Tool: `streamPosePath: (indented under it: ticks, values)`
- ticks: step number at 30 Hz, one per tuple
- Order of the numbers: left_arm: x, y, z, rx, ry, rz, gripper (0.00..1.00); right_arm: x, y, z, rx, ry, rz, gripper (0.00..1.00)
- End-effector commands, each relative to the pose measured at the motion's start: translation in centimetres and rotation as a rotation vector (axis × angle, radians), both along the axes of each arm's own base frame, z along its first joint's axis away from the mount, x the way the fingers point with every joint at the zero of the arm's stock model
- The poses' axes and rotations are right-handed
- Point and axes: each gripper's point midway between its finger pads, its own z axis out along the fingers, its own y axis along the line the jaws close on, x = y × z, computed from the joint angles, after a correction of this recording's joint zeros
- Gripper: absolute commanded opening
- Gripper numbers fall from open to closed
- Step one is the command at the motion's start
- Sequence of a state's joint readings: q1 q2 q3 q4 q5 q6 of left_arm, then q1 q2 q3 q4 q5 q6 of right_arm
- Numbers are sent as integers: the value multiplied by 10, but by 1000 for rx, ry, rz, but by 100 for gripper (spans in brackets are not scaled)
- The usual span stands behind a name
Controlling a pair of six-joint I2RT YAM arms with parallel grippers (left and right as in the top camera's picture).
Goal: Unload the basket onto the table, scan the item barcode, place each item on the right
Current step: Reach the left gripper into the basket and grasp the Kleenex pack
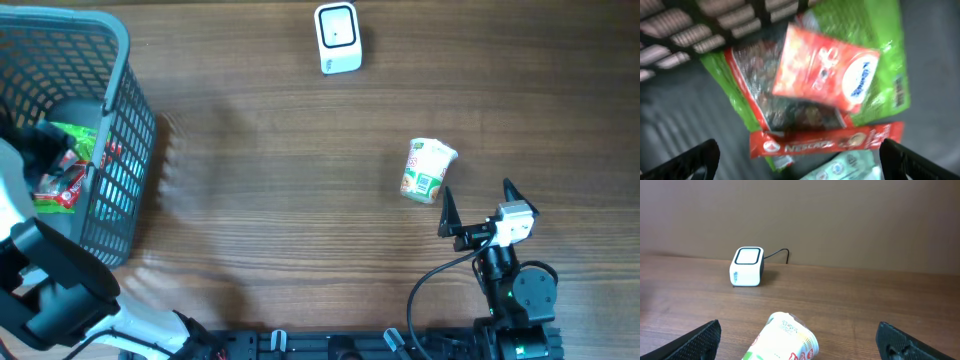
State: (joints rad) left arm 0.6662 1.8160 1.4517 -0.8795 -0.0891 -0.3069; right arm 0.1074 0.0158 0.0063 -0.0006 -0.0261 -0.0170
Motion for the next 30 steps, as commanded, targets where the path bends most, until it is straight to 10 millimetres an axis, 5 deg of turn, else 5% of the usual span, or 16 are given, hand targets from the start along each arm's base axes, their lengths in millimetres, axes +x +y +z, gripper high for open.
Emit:
streamPosePath:
  ticks: [1, 6, 20, 30]
  values:
    - [-1, -5, -25, -10, -9, -33, 100, 0, 0, 2, -1, -8, 5, 100]
    - [3, -13, -44, -36, -46, -67, 100, 0, 0, 2, -1, -8, 5, 100]
    - [-3, -14, -52, -26, -18, -53, 100, 0, 0, 1, -1, -8, 5, 100]
    - [-23, -16, -96, 21, -3, 0, 100, 0, 0, 1, -1, -8, 5, 100]
